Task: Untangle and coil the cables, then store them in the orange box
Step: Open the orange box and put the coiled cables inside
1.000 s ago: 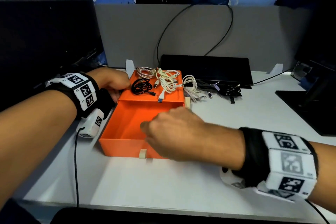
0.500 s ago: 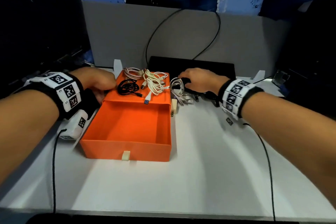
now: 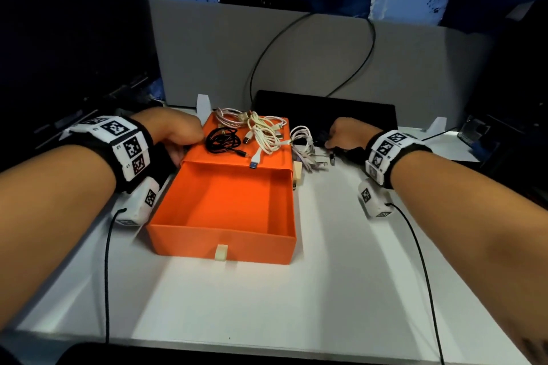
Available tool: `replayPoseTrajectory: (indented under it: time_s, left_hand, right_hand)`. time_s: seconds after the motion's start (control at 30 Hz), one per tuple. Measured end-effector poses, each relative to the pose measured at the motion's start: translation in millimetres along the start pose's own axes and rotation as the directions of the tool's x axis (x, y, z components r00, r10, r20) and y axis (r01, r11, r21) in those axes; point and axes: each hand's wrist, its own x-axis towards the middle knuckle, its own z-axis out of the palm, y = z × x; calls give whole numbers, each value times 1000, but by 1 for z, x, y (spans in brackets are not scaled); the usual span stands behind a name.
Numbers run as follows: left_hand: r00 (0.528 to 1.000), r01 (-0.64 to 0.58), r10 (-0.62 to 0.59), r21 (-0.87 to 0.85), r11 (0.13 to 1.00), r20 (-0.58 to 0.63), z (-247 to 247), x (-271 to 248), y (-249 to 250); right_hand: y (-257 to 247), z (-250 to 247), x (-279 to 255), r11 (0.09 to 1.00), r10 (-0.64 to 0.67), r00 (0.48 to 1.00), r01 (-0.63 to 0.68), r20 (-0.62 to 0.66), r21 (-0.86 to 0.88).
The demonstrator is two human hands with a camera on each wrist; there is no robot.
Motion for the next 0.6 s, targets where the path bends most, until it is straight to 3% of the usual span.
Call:
replayPoseTrajectory:
  time_s: [0.07,0.17,0.27,0.33,0.4,0.5,0.6]
  left_hand:
    - [1000,0,0,-6,1000,-6,1,0,0]
    - [1000,-4,4,-11,1000,1,0,1,0]
    - [1000,-16,16,-1,1000,-10,-1,-4,2]
    - [999,-34,34,-4,999,-20,-2,-7,3]
    - [999,-33,33,-14,999,-13,-1,-9,3]
    - [997,-52,48,-72,996,-54,0,-15,3]
    - [997,-22,17,-69,997,-76,3,-19,4]
  right_hand:
    - [12,-5,-3,979,27,995,-7,-96,204]
    - [20,-24,-14,786,133,965,36,-226,617]
    - [3,-55,-38,644,57,929,245,-365,724]
    - [-24,-75,-67,655,-143,902,395,-409,644]
    - [-63,-88,-108,675,-397,844,535,-361,508]
    - [-130,-80,-162,694,-684,714,700,-151,169]
    - [-181,-43,-187,600,-781,621,775,66,-197]
